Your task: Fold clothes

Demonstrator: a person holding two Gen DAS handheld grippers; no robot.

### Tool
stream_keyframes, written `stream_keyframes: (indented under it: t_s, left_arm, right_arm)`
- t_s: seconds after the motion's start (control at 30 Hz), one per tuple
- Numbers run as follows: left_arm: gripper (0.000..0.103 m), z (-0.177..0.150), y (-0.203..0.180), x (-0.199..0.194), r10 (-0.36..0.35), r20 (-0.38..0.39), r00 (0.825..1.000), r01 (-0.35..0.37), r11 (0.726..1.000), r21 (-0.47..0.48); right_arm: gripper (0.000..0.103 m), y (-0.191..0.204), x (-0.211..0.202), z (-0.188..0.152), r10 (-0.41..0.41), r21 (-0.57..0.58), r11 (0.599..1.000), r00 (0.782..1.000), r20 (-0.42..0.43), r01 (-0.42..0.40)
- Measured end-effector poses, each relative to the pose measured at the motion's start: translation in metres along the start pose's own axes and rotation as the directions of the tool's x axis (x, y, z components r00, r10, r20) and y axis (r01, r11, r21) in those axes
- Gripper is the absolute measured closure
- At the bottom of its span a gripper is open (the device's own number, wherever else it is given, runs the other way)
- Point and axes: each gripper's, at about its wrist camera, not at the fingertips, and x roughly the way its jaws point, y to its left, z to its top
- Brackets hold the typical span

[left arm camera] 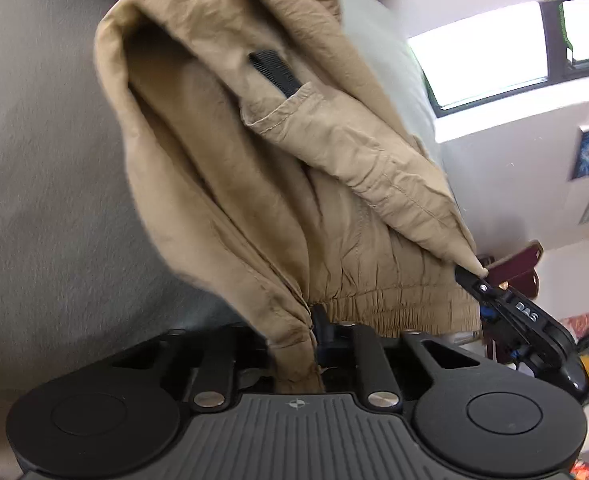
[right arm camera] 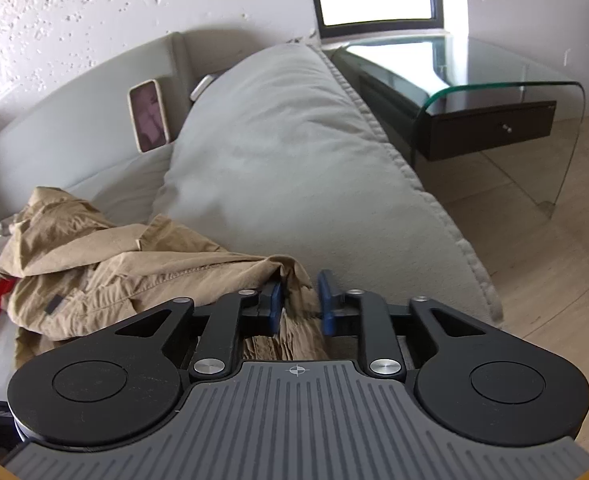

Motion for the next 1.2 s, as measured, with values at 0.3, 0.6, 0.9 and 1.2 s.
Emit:
stream_keyframes:
  t_s: [0.3,0.6,0.9,1.2]
  left_arm:
    - [0.093,0.002,-0.016,-0.014,-0.015,0.036,0.999,0.013,0.999,0.047]
    - [0.094,0.012,-0.014,-0.079,-0.055,0.115,0.992,0.054,0.998,0.019]
    - [0.094,0.044,-0.065,-0.256,-0.124,0.475,0.871,0.076,0.99,0.119]
    - [0.092,0.042,-0.186,-0.387,-0.289,0.658,0.696,0.029,0.926,0.376]
  right_arm:
    - [0.082,0.017,-0.005,-0.002,-0.019,-0.136,0.991,0.994,-0.108,0.004]
    - [0.093,0.003,-0.018,0.006,0.222,0.19,0.963,0.963,-0.154,-0.192]
    - [0.093,0.08,-0.022,0.008,0.709,0.448,0.676,0.683,-0.178,-0.585]
    - [0.094,0.134,-0.213,0.125,0.87,-0.042,0.2,0.157,0.467,-0.979]
